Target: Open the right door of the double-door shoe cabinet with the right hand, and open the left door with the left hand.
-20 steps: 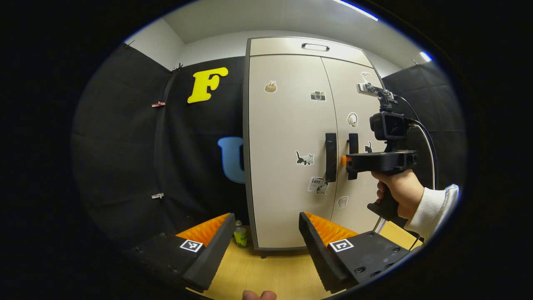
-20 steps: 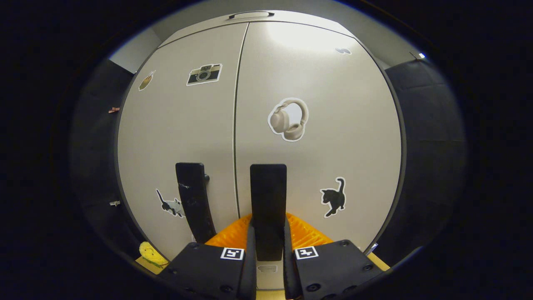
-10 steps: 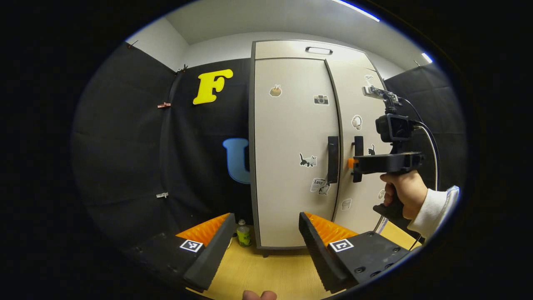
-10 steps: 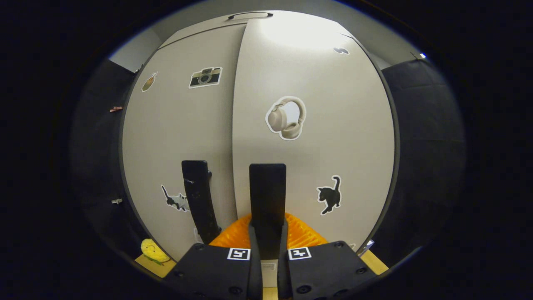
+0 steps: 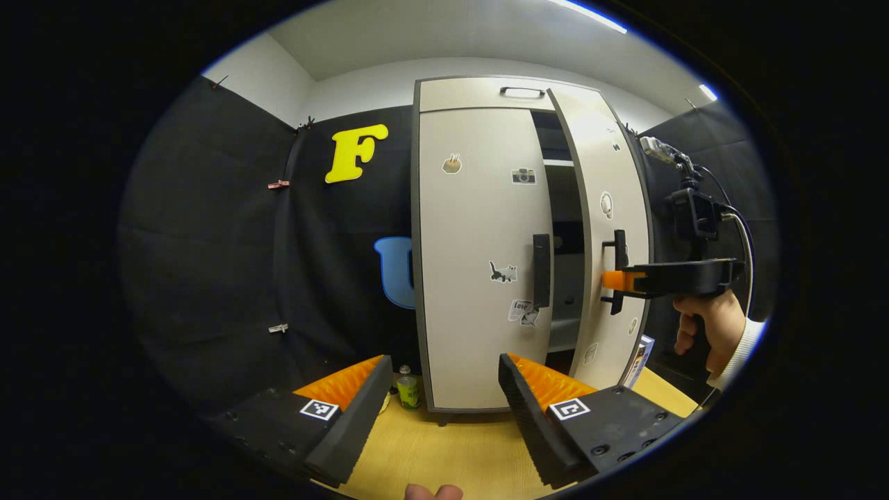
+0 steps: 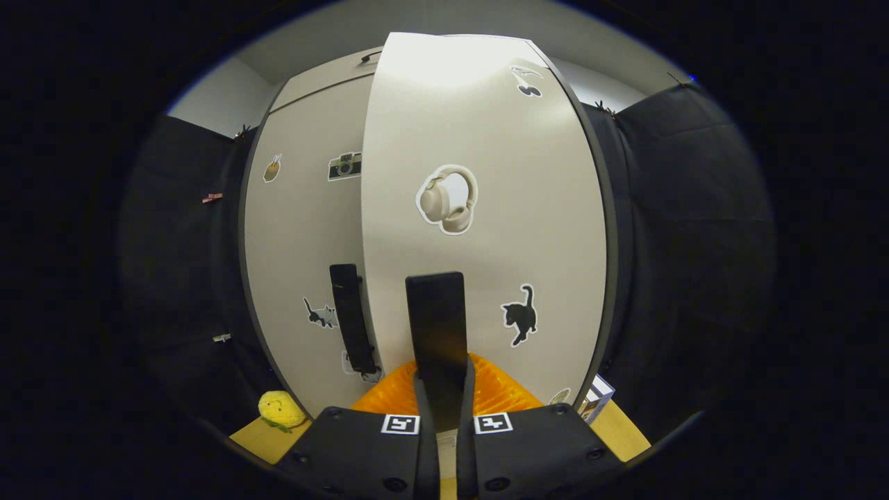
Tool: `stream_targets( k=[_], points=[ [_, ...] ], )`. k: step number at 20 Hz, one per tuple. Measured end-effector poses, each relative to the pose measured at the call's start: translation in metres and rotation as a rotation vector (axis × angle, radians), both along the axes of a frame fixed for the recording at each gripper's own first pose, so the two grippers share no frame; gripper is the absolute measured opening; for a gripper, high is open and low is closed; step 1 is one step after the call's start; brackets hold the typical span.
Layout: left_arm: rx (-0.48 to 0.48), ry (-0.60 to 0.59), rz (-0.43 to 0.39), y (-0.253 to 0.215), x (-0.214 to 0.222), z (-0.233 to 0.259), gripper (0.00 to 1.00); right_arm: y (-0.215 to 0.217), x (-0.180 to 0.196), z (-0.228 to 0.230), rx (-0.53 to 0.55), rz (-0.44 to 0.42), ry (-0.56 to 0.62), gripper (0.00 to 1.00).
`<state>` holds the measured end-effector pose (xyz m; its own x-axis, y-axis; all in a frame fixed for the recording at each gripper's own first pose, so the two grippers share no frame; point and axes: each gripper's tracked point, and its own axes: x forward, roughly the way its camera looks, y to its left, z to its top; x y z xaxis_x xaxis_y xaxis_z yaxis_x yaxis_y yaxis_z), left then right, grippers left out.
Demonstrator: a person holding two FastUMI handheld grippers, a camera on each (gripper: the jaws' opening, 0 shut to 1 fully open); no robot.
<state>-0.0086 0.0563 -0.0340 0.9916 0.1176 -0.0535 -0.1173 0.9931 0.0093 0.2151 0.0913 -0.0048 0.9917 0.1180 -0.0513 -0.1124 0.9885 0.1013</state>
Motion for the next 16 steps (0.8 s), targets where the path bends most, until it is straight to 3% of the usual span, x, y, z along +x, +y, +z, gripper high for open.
stream_targets(
  k=[16],
  points=[
    [0.013,-0.001,-0.080,-0.059,-0.019,0.006,0.94,-0.041,-0.035,0.002,0.012,-0.015,-0.002,0.13]
  ],
)
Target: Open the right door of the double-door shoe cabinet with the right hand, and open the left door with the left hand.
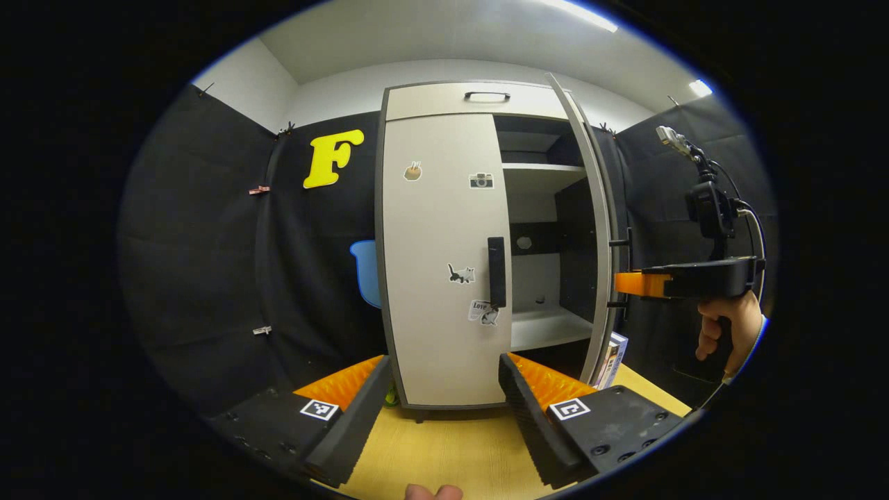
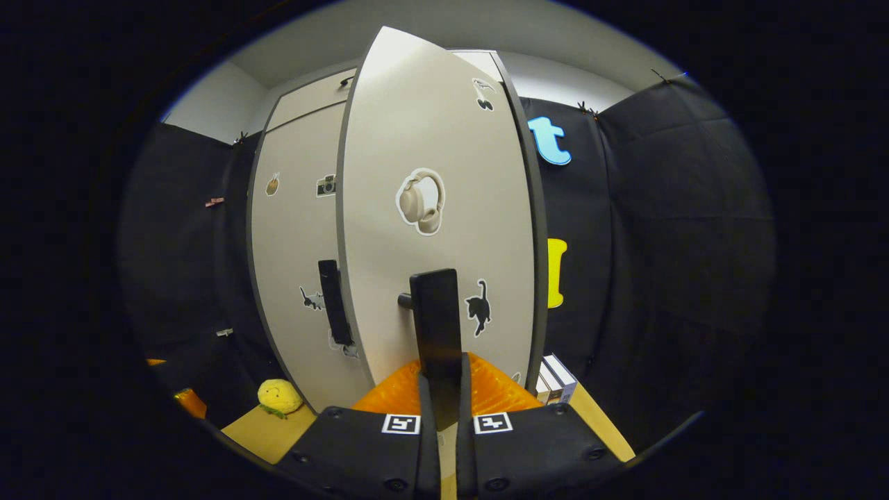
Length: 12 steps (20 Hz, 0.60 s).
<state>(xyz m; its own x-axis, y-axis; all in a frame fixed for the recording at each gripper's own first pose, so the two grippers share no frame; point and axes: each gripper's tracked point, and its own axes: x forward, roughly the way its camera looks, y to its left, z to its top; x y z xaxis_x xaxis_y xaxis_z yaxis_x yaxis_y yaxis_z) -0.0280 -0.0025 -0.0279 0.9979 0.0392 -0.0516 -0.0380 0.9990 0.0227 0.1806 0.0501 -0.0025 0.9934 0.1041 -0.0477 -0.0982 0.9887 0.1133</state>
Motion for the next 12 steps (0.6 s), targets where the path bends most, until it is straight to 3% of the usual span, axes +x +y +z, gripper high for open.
stream_targets(
  k=[12],
  points=[
    [0.002,-0.007,-0.064,-0.026,0.008,0.002,0.94,-0.034,-0.012,0.001,-0.024,-0.013,-0.013,0.12]
  ],
)
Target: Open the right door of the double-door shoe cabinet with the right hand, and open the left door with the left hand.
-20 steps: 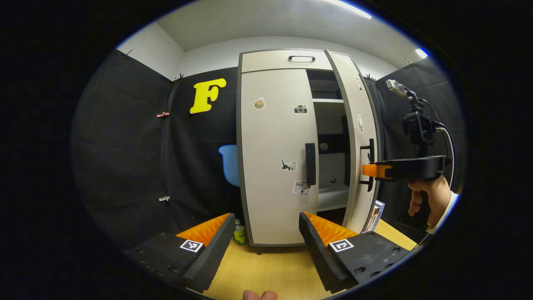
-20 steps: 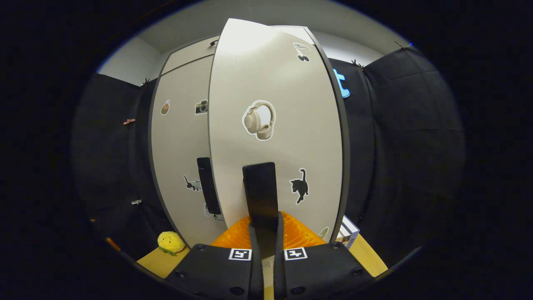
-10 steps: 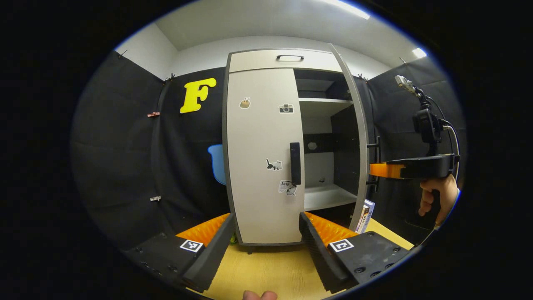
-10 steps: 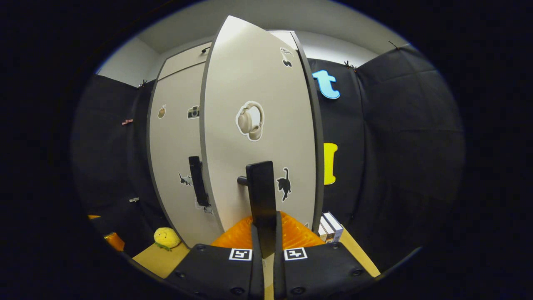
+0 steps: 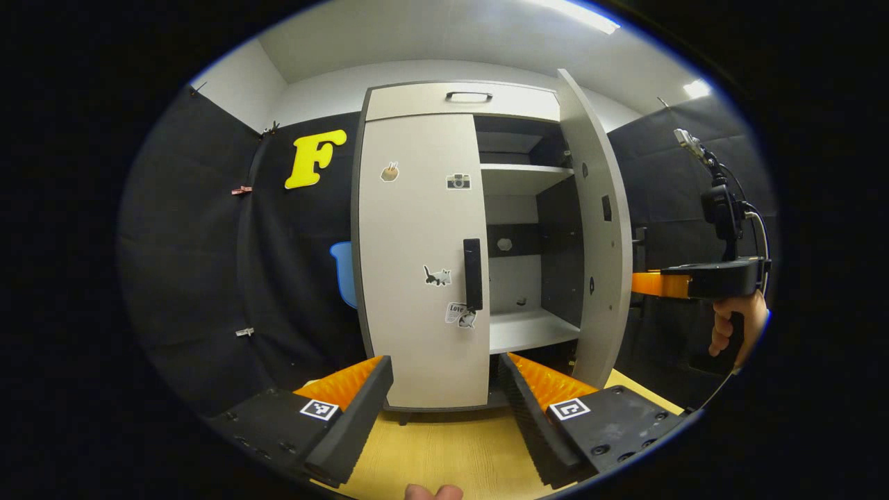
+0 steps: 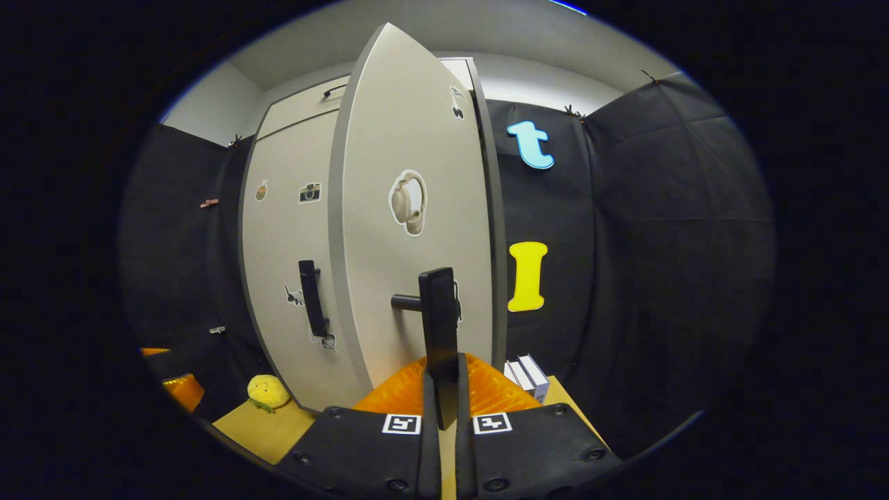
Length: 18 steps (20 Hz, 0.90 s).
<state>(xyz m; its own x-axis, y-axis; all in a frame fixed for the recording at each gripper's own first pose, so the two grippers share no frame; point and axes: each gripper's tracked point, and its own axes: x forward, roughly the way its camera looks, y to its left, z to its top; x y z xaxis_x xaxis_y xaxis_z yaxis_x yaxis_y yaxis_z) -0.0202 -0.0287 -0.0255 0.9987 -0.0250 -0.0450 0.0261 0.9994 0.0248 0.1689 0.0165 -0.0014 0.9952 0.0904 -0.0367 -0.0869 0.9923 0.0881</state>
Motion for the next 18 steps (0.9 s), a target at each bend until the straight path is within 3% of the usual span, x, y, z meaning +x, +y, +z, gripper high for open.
stream_targets(
  k=[7,12,15,18],
  points=[
    [-0.007,0.012,-0.023,-0.030,0.007,0.000,0.94,-0.025,-0.005,0.000,0.015,-0.003,0.012,0.12],
    [0.003,0.014,-0.034,-0.058,0.021,0.003,0.94,-0.060,-0.003,0.000,-0.067,-0.051,0.011,0.10],
    [0.002,0.016,-0.042,-0.073,0.030,0.006,0.94,-0.061,-0.009,-0.001,0.029,-0.017,0.020,0.05],
    [0.016,0.014,-0.043,-0.084,0.036,0.008,0.94,-0.066,-0.008,-0.001,0.020,-0.017,0.019,0.05]
  ],
)
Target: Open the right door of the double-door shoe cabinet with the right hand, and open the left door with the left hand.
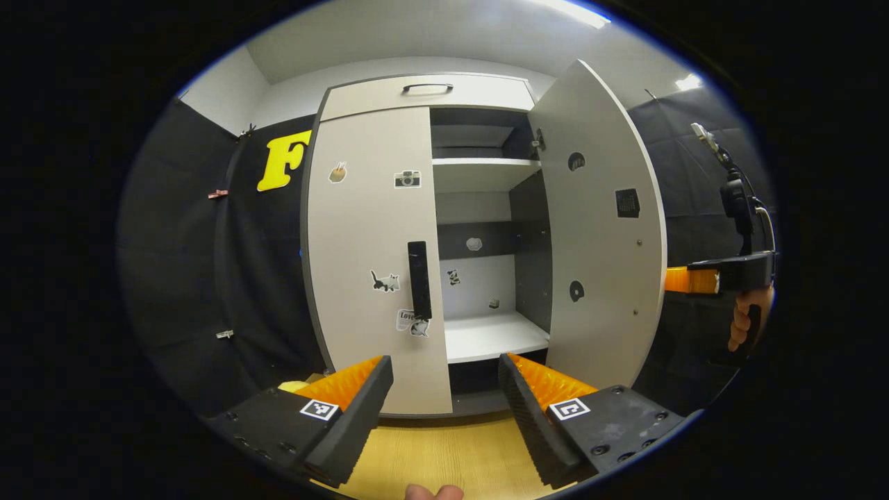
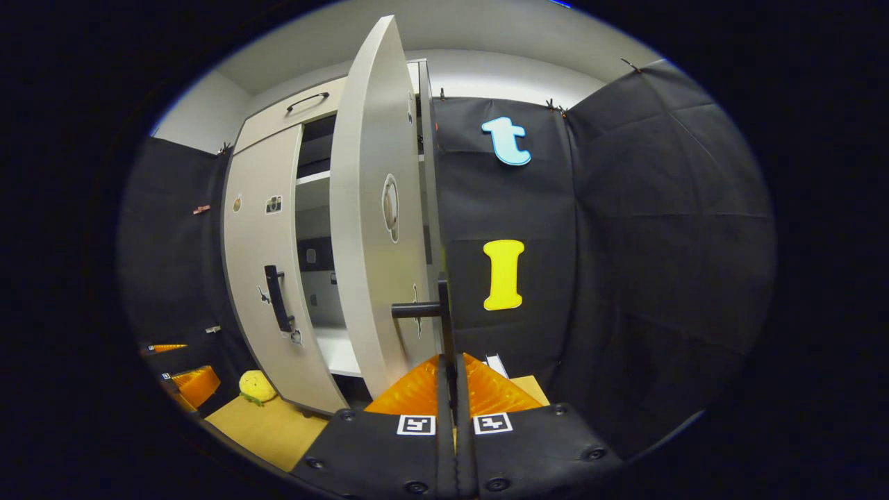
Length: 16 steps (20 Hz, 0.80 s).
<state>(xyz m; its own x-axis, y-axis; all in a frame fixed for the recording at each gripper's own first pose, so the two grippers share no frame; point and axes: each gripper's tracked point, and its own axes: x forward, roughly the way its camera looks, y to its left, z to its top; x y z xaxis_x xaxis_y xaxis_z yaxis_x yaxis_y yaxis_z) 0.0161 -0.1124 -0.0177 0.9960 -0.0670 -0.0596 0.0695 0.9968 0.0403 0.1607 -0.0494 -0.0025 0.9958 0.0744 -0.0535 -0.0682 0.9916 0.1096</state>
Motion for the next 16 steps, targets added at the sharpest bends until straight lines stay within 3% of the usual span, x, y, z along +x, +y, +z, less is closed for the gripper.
stream_targets(
  k=[7,13,15,16],
  points=[
    [0.016,-0.006,0.011,-0.007,0.018,0.007,0.94,-0.001,-0.004,0.002,0.055,-0.006,0.020,0.06],
    [0.027,-0.012,0.021,-0.006,0.047,0.011,0.94,-0.014,-0.023,0.006,0.037,-0.033,0.012,0.16],
    [0.030,-0.021,0.030,-0.002,0.059,0.015,0.94,-0.025,-0.036,0.010,0.032,-0.060,-0.001,0.30],
    [0.036,-0.026,0.035,-0.001,0.066,0.016,0.94,-0.030,-0.041,0.012,0.034,-0.074,-0.003,0.42]
  ],
)
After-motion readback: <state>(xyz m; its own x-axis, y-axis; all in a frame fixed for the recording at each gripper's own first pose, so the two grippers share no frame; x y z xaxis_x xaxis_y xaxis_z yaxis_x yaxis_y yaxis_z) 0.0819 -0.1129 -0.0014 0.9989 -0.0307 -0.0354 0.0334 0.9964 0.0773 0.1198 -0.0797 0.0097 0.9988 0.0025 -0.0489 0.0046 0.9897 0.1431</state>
